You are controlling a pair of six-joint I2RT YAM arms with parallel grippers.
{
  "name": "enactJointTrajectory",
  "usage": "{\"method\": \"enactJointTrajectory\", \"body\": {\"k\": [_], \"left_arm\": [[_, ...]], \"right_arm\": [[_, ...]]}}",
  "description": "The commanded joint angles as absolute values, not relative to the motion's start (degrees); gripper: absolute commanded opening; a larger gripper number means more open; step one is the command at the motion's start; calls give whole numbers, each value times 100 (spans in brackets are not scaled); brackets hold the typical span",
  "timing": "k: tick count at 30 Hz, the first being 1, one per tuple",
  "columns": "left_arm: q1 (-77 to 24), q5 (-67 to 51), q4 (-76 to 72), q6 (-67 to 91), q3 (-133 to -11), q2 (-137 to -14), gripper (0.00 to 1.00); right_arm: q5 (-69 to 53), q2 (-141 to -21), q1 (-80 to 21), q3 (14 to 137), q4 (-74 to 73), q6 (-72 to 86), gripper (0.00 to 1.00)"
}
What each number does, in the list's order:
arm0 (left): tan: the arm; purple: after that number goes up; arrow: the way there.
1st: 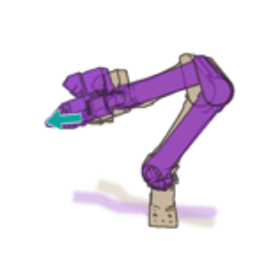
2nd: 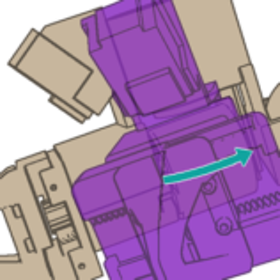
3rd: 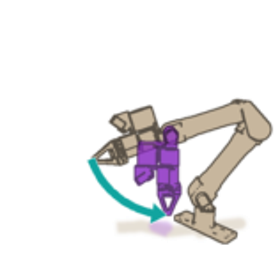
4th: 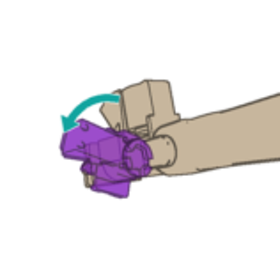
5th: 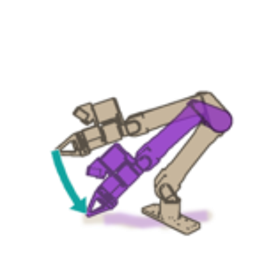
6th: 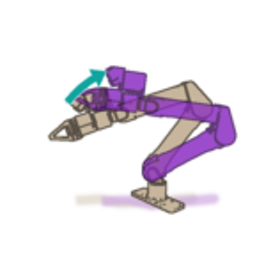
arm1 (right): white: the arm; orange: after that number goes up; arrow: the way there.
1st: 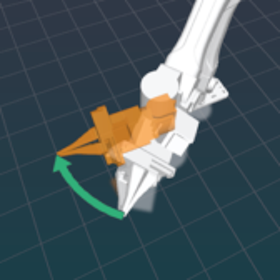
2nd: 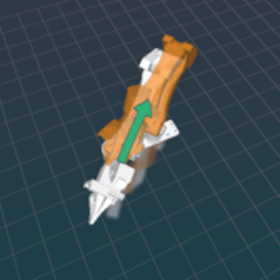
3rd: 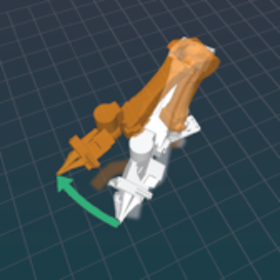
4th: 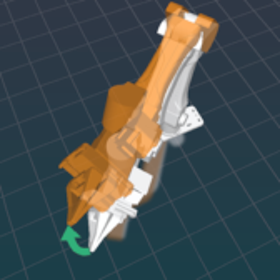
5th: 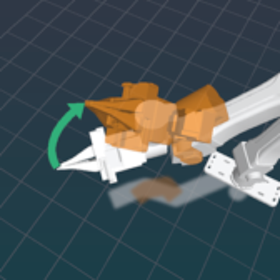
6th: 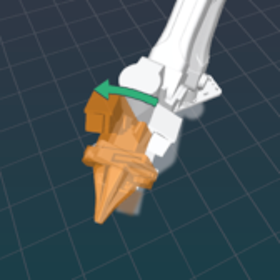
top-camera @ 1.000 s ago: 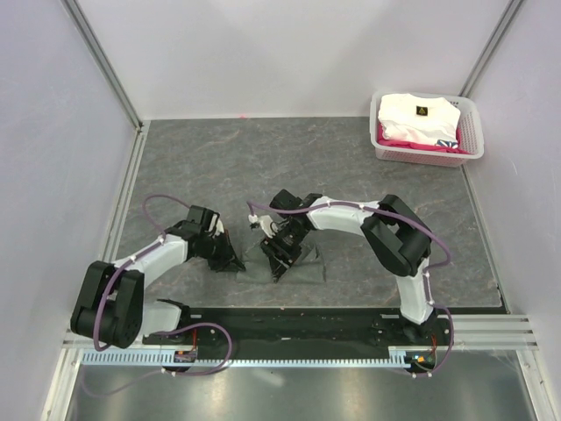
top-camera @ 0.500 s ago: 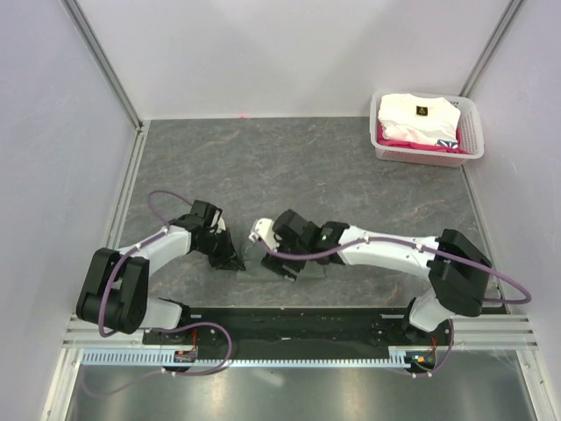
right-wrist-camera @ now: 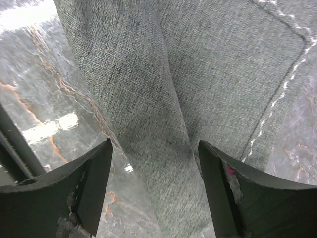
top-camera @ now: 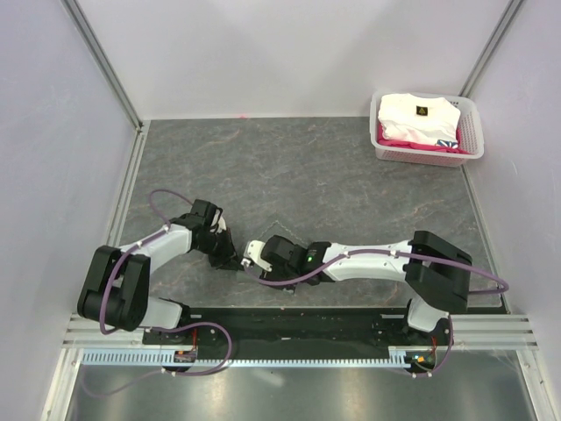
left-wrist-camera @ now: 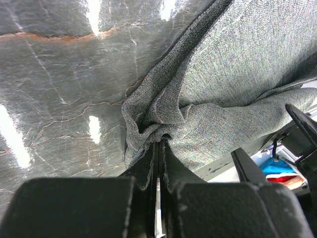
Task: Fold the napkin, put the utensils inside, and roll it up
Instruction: Roll the napkin with the utensil
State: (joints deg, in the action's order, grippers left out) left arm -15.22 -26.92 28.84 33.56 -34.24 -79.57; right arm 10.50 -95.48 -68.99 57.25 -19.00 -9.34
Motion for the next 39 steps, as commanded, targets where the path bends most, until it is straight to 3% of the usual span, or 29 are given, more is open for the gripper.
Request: {"method": "enactJointTrajectory", "body": {"k": [1,12,19,22,23,26,33,39], "left_arm": [[-1503,-2426,2979,3041,-3551,-8086,2],[-1512,-2557,2962,2892,-3665,-8165,2],[-1512,-2804,2804,2812,-3744,-8051,2],[-1494,-2637,2812,2865,-3849,-7902,21],[-1503,-2602,2821,2909,-3867,-7832,37],[-1494,-2278,2874,3032,-3867,-7411,57],[-1424,-1758,3278,3129,-3727,-6698,65],[-1433,-2038,3147,3173,-3446,-6127,67]], "right_arm": [[1152,-9764,-6917,5897,-1714,-1134,77],[625,-10195,-6794,5950,-1837,-1239,69],[-886,-10853,-6285,6433,-2609,-1195,34],[-1703,-11134,-6092,6653,-2970,-1081,29],[-1879,-11188,-6039,6671,-3101,-1011,27],[-2407,-11364,-5863,6671,-3269,-958,24],[-3102,-11575,-5459,6688,-3585,-984,23],[-3594,-12005,-5248,7066,-4025,-1019,22]]}}
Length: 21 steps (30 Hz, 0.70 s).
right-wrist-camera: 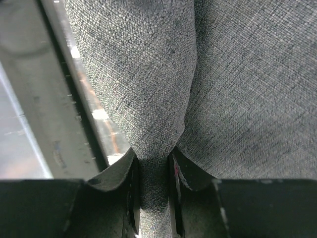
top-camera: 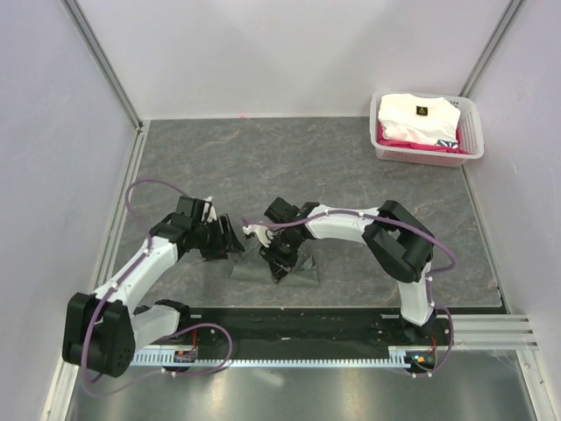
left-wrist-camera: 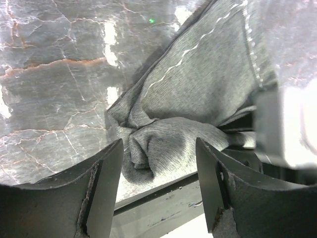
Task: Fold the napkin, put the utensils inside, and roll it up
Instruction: Roll the napkin with the utensil
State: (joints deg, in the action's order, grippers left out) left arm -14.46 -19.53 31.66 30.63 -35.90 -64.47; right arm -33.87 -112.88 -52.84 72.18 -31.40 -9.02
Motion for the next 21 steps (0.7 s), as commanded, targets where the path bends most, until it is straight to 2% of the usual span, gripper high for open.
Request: {"method": "enactJointTrajectory", "body": {"k": [1,8,21], "left_arm": [[-1433,-2117,3094,3173,-3428,-6048,67],[-1441,-2864,2663,3392,-3068,-5827,63],[-1679,-3155,2479,3551,-2822,-5704,61]], "right_arm": [[-3630,-12049,-5230,7145,-4112,-1020,22],[-4069,-12427,-5010,7339,-4350,-984,23],[-4395,-12981,-4685,7743,-4597,-1028,22]]}}
